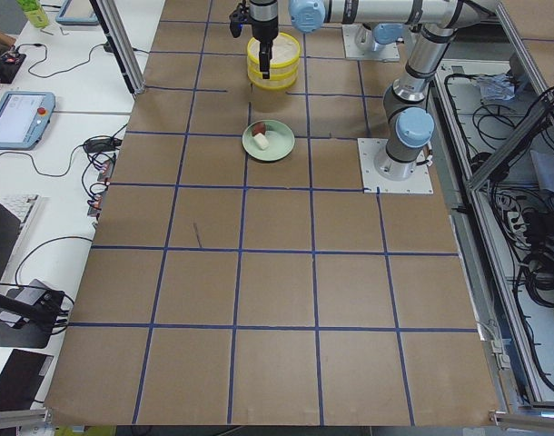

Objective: Place buns in different layers of steamer
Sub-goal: 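Lower the left gripper into the green bowl while the right reaches the steamer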

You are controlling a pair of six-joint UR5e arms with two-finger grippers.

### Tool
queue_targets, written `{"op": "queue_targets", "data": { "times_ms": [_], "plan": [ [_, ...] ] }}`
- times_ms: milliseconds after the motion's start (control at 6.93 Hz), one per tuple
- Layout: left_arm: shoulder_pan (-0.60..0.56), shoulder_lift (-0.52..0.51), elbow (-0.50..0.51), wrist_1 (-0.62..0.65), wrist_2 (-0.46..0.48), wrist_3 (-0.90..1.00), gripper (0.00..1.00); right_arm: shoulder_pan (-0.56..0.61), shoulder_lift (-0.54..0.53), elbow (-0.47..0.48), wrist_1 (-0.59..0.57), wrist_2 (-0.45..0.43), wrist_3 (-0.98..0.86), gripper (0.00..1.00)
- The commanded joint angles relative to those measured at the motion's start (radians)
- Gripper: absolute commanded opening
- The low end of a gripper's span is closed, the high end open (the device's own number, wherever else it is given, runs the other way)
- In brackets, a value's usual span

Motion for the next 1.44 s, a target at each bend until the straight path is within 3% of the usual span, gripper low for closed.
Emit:
{"op": "queue_targets", "data": {
  "times_ms": [0, 433, 865, 1298],
  "plan": [
    [0.0, 0.0, -0.001, -0.001, 0.0, 0.0, 1.0, 0.001, 0.0, -0.001, 0.0, -0.001, -0.003, 1.0],
    [0.005, -0.002, -0.01, -0.001, 0.002, 0.031, 1.0, -0.001, 0.003, 0.004, 0.043, 0.0, -0.024, 1.0],
    [-0.002, -0.032, -0.099, 0.076, 0.002, 0.032, 1.0, -0.01, 0.006, 0.108, 0.028, 0.0, -0.062, 0.99],
    [0.008, -0.162, -0.384, 0.583, 0.017, 0.064, 1.0, -0.045, 0.017, 0.444, -0.404, -0.001, -0.121, 0.94]
  ]
}}
